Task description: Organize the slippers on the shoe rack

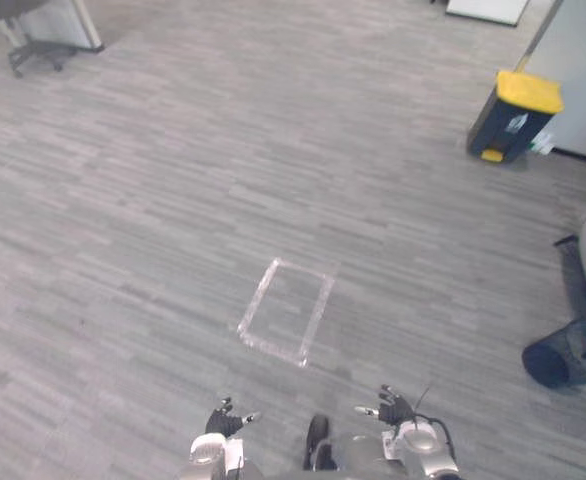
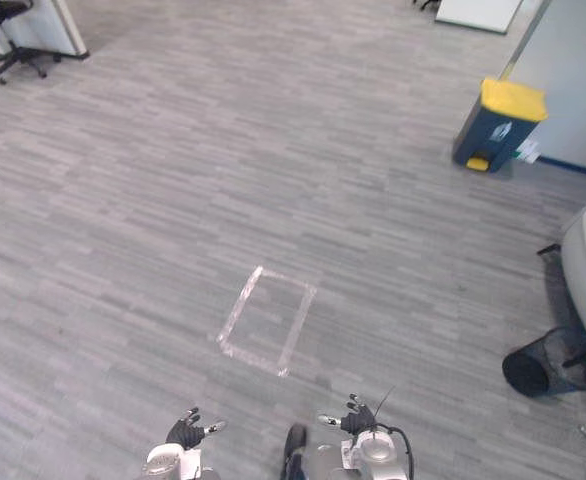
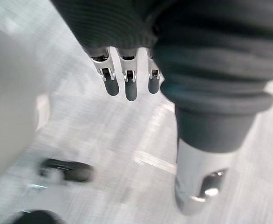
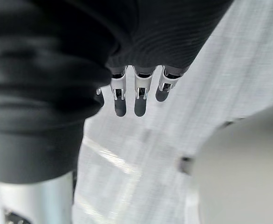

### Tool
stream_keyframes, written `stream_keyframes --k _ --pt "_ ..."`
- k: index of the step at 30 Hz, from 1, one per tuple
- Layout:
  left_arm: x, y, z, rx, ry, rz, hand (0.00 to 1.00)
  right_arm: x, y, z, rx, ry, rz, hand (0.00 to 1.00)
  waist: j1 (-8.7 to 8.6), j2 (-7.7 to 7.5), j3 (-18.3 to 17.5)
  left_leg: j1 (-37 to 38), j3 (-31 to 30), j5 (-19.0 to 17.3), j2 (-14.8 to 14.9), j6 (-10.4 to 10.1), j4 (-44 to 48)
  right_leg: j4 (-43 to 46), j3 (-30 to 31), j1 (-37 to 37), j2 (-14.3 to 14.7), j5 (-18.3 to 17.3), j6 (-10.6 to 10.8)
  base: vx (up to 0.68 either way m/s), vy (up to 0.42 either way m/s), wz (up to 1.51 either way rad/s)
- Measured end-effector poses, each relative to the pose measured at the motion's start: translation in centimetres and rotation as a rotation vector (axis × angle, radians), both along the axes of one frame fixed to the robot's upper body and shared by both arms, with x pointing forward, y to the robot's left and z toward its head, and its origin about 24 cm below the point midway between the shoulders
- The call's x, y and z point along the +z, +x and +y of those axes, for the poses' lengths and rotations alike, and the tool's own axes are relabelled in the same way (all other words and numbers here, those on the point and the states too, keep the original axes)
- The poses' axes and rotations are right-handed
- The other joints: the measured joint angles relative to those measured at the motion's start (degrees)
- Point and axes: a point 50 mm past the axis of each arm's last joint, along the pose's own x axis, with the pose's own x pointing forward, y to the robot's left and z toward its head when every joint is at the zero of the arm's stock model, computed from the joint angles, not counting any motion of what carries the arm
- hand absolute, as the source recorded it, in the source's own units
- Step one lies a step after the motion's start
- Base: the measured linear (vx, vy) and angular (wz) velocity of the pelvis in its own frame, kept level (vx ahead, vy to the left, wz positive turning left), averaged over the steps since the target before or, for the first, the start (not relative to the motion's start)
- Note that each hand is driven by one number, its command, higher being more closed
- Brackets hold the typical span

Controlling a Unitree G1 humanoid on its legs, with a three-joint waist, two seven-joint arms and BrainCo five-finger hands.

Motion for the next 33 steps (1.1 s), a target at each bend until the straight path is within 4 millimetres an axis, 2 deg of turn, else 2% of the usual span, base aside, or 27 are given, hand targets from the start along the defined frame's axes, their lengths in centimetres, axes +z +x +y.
stream_keyframes --k 1,2,3,4,5,6,7,8,9,10,11,12,13,14,15,16,17,18,21,22,23,24,26,29,30,31,33 --pt "0.1 0.2 0.1 0.005 0.002 -0.009 0.0 0.0 0.0 0.0 -0.001 0.001 -0.001 0.0 0.59 -0.09 0.0 -1.3 -0.4 -1.2 -1.0 0.2 -4.9 -0.6 2.0 0.8 -0.2 0.0 0.3 0.43 0.127 -1.45" --pt "0.2 0.2 0.4 0.01 0.008 -0.015 0.0 0.1 0.4 0.2 0.002 0.004 -0.008 0.0 1.33 -0.36 0.3 -3.3 -2.8 -2.0 -3.1 0.4 -14.5 -1.2 5.3 1.8 -0.7 -0.1 0.8 0.32 0.15 -1.22" --pt "0.2 0.3 0.5 0.01 0.012 -0.018 0.0 0.2 0.7 0.5 0.003 0.01 -0.015 0.0 1.33 -0.41 0.4 -4.2 -5.1 -2.0 -4.5 0.4 -19.2 -1.4 6.9 2.2 -1.2 -0.4 1.2 0.45 0.293 -1.42" --pt "0.3 0.3 0.7 0.013 0.017 -0.023 0.0 0.2 0.7 0.4 -0.007 0.009 -0.016 0.0 1.39 -0.63 0.8 -5.5 -11.5 -0.5 -7.4 0.1 -29.9 -1.6 10.4 3.5 -2.5 -1.4 2.6 0.36 0.278 -1.12" --pt "0.3 0.3 0.7 0.015 0.018 -0.025 0.0 0.1 0.5 0.2 -0.007 0.004 -0.009 0.0 1.39 -0.63 1.0 -5.5 -14.5 1.5 -8.6 -0.9 -35.6 -1.8 12.0 4.2 -3.1 -2.0 3.4 0.41 0.36 -1.33" --pt "0.2 0.2 0.6 0.014 0.015 -0.02 0.0 -0.2 -0.1 -0.4 -0.007 -0.011 0.016 0.0 1.39 0.18 1.0 -5.5 -16.8 6.1 -8.6 -2.8 -41.9 -1.9 14.3 4.8 -3.4 -3.3 4.8 0.35 0.334 -1.19" --pt "0.0 -0.2 0.4 0.011 0.012 -0.006 0.0 -0.4 -0.6 -0.8 -0.007 -0.022 0.036 0.0 1.61 0.98 0.8 -4.0 -16.3 10.9 -8.6 -3.5 -41.9 -1.8 16.8 5.8 -3.5 -4.4 6.3 0.37 0.348 -1.16" --pt "-0.1 -0.5 0.5 0.009 0.015 0.007 0.0 -0.4 -0.6 -0.7 -0.007 -0.022 0.037 0.0 1.57 1.17 0.7 -3.1 -15.7 12.8 -9.0 -2.2 -41.2 -1.7 18.3 6.8 -4.4 -5.2 7.3 0.4 0.363 -0.92" --pt "-0.1 -0.6 1.3 0.004 0.038 0.014 0.0 -0.4 -0.6 -0.4 -0.006 -0.013 0.037 0.0 1.12 -0.89 0.4 -2.9 -13.9 10.0 -10.6 -0.9 -39.1 -0.7 19.2 7.1 -6.6 -6.5 8.4 0.4 0.332 -0.58" --pt "0.0 -0.4 1.7 -0.01 0.05 0.016 0.0 -0.6 -1.1 -0.1 -0.007 -0.006 0.049 0.0 1.06 -2.01 0.4 -2.9 -12.8 7.7 -11.5 -0.1 -37.3 1.2 18.9 6.8 -7.8 -7.3 8.8 0.37 0.306 -0.48" --pt "-0.1 -0.4 1.7 -0.022 0.055 0.02 0.0 -0.7 -1.2 -0.1 -0.005 -0.005 0.052 0.0 1.27 -2.26 0.3 -2.5 -11.8 6.3 -11.7 0.5 -36.4 3.9 18.5 5.7 -8.4 -7.5 9.1 0.46 0.365 -0.77" --pt "-0.2 -0.9 1.9 -0.021 0.056 0.038 0.0 -0.7 -1.1 -0.1 -0.006 -0.005 0.053 0.0 1.86 -2.41 0.5 2.0 -7.7 5.0 -11.9 2.4 -37.1 17.1 17.0 1.1 -9.4 -8.0 10.4 0.49 0.443 -1.0" --pt "-0.3 -1.2 1.9 -0.033 0.06 0.047 0.0 -0.6 -1.0 -0.2 -0.003 -0.007 0.048 0.0 1.84 -2.11 0.9 5.7 -5.0 3.2 -12.9 3.8 -37.8 30.8 14.0 -4.4 -11.8 -6.5 13.3 0.49 0.452 -1.0" --pt "-0.4 -1.3 1.8 -0.044 0.063 0.052 0.0 -0.5 -0.6 -0.2 0.0 -0.008 0.04 0.0 1.81 -2.11 1.0 7.4 -4.2 2.4 -13.3 4.4 -38.0 36.8 12.6 -6.6 -13.2 -5.8 13.6 0.3 0.29 -0.67" --pt "-0.5 -1.4 1.8 -0.067 0.07 0.065 0.0 -0.4 -0.2 -0.2 0.004 -0.009 0.034 0.0 1.37 -2.27 1.1 10.1 -3.0 1.6 -13.8 4.8 -38.8 44.3 9.3 -9.8 -15.2 -6.7 12.2 0.28 0.194 -0.41" --pt "-0.6 -1.6 1.7 -0.095 0.076 0.081 0.0 -0.3 0.1 -0.2 0.01 -0.012 0.027 0.0 0.91 -2.14 1.1 13.1 -2.2 1.5 -14.0 5.0 -41.2 48.5 3.5 -12.4 -17.0 -8.8 9.4 0.27 0.158 -0.31" --pt "-0.6 -1.7 1.7 -0.095 0.075 0.085 0.0 -0.2 0.2 -0.2 0.013 -0.015 0.024 0.0 0.81 -2.03 1.2 15.1 -1.9 1.5 -13.9 5.0 -43.2 47.9 0.6 -13.4 -17.0 -9.8 8.5 0.28 0.13 -0.17" --pt "-0.6 -1.7 1.7 -0.094 0.075 0.085 0.0 -0.2 0.3 -0.2 0.015 -0.014 0.023 0.0 0.86 -2.03 1.2 16.4 -1.6 1.5 -13.9 5.0 -44.6 46.4 -1.1 -14.2 -16.7 -10.7 8.4 0.28 0.051 -0.13" --pt "-0.6 -1.5 1.5 -0.096 0.07 0.082 0.0 -0.1 0.9 -0.3 0.019 -0.02 0.02 0.0 0.63 -1.49 1.5 19.7 0.2 1.5 -13.1 5.0 -48.2 31.6 -7.5 -16.8 -14.1 -10.8 7.8 0.4 0.015 -0.2" --pt "-0.7 -1.6 1.5 -0.096 0.068 0.085 0.0 0.0 0.9 -0.3 0.02 -0.021 0.018 0.0 0.57 -1.4 1.5 20.7 0.8 1.4 -13.3 4.8 -49.1 23.6 -9.7 -16.3 -12.6 -7.7 7.1 0.46 -0.048 -0.33" --pt "-0.7 -1.7 1.4 -0.095 0.067 0.093 0.0 -0.1 0.6 -0.6 0.02 -0.025 0.027 0.0 0.71 -1.97 1.5 22.3 0.7 0.2 -14.3 3.0 -49.2 16.7 -8.7 -15.6 -11.2 0.6 1.6 0.38 -0.055 -0.33" --pt "-0.8 -1.6 1.1 -0.097 0.058 0.093 0.0 -0.1 0.8 -0.8 0.019 -0.033 0.021 0.0 0.72 -0.99 1.7 22.7 0.6 0.0 -13.6 2.6 -49.1 17.1 -8.9 -15.5 -10.8 0.7 1.5 0.37 -0.043 -0.4" --pt "-0.8 -1.4 0.1 -0.102 0.032 0.086 0.0 0.0 0.8 -1.9 0.011 -0.06 0.025 0.0 0.27 1.16 1.4 21.3 -0.1 -0.5 -11.8 1.8 -44.4 15.8 -9.3 -14.5 -9.2 -2.3 2.2 0.32 -0.077 -0.17" --pt "-0.8 -1.0 -0.3 -0.103 0.02 0.076 0.0 -0.2 0.1 -2.4 -0.025 -0.059 0.04 0.0 0.24 2.88 1.7 12.3 -0.4 -0.1 -5.4 -0.2 -19.2 10.3 -7.7 -8.7 -5.1 -3.2 1.9 0.39 -0.11 -0.31" --pt "-0.8 -1.3 -0.2 -0.079 0.016 0.074 0.0 -0.2 -0.1 -2.5 -0.029 -0.062 0.048 0.0 0.79 2.97 1.7 9.5 -0.3 -1.3 -4.0 -0.2 -11.6 8.9 -5.5 -6.5 -3.6 -3.6 1.4 0.47 -0.012 -0.91" --pt "-0.7 -1.2 0.0 -0.072 0.018 0.067 0.0 -0.2 -0.1 -2.3 -0.029 -0.06 0.048 0.0 1.12 3.08 1.6 7.8 -0.1 -2.6 -4.0 0.5 -9.6 8.0 -3.7 -5.0 -3.3 -3.6 1.3 0.37 0.059 -1.05" --pt "-0.6 -1.1 0.2 -0.073 0.025 0.059 0.0 -0.3 -0.1 -2.1 -0.02 -0.06 0.049 0.0 1.43 2.06 2.0 4.3 -0.2 -4.8 -5.6 1.8 -11.5 6.0 1.1 -2.4 -3.2 -3.4 1.6 0.31 0.112 -1.24"
